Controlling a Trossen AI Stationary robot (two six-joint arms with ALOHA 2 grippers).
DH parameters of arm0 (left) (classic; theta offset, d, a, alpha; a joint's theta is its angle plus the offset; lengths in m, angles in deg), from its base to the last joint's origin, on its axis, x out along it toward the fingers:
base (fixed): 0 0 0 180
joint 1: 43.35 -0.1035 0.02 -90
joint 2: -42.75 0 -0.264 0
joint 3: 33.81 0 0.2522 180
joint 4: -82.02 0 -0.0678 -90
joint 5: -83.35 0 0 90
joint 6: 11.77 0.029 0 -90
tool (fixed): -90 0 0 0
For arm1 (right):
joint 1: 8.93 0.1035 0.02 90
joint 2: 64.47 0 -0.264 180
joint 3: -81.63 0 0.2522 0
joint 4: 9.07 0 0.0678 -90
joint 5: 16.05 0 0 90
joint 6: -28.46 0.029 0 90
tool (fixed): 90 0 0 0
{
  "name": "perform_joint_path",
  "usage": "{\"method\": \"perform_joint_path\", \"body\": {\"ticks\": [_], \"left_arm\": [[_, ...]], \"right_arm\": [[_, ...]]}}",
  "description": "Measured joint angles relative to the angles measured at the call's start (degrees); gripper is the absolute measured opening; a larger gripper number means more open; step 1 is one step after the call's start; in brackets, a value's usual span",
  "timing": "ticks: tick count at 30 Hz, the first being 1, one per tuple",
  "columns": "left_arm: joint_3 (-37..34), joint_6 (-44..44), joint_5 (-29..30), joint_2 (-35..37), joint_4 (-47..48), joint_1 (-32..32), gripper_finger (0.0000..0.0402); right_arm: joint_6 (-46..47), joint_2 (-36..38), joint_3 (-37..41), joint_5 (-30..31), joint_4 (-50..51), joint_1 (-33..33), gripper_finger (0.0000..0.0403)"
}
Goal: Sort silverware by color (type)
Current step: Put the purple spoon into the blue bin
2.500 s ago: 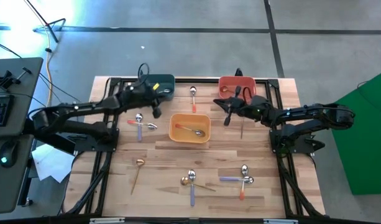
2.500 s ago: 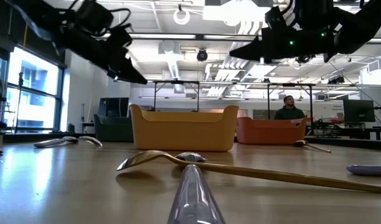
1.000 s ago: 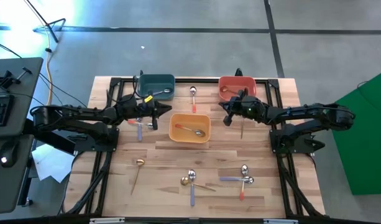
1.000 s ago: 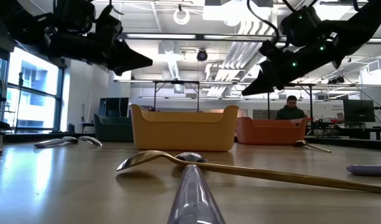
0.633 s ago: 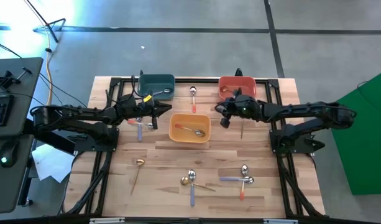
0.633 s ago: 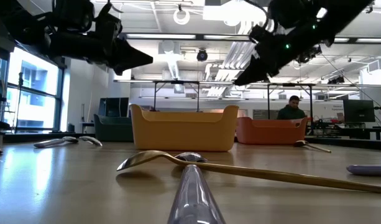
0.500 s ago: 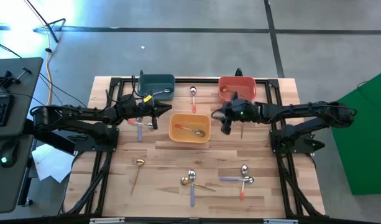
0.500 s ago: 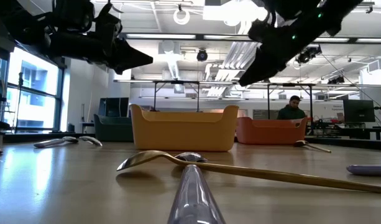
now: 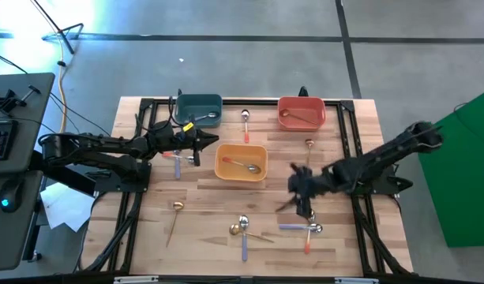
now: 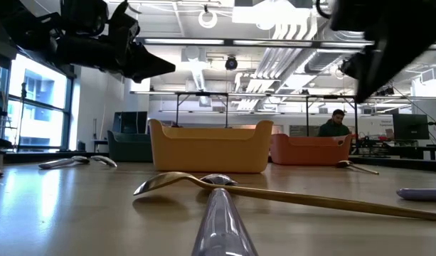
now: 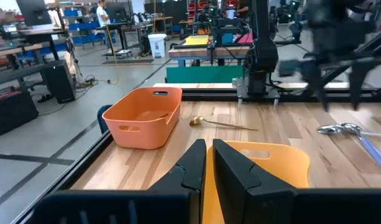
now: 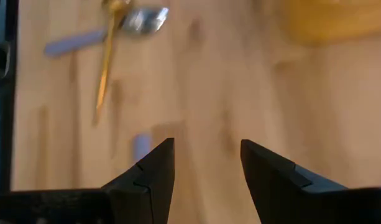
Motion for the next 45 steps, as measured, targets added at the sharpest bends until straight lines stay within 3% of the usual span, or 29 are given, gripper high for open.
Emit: {"method": "perform_joint_path", "body": {"ticks": [8, 20, 28, 40, 45], "left_arm": [[0.0, 0.24, 0.37, -0.02, 0.67, 0.03, 0.0019], [0.04, 0.24, 0.34, -0.02, 5.23, 1.95, 0.0019], [0.04, 1.29, 1.01, -0.02, 5.82, 3.76, 0.0019], [0.04, -0.3, 6.76, -0.02, 6.06, 4.93, 0.0019], [0.04, -1.17, 6.02, -0.02, 7.64, 5.44, 0.0019]], "right_arm": [[12.57, -9.9, -1.3, -2.18, 1.03, 8.73, 0.0167], [15.46, -26.28, -16.32, -4.11, 16.51, 14.91, 0.0167], [15.05, -32.54, -18.1, -6.28, 16.85, 15.18, 0.0163], [8.56, -33.32, -18.05, -7.68, 15.85, 12.12, 0.0028], [7.31, -33.16, -18.05, -6.37, 15.59, 11.72, 0.0022]]}}
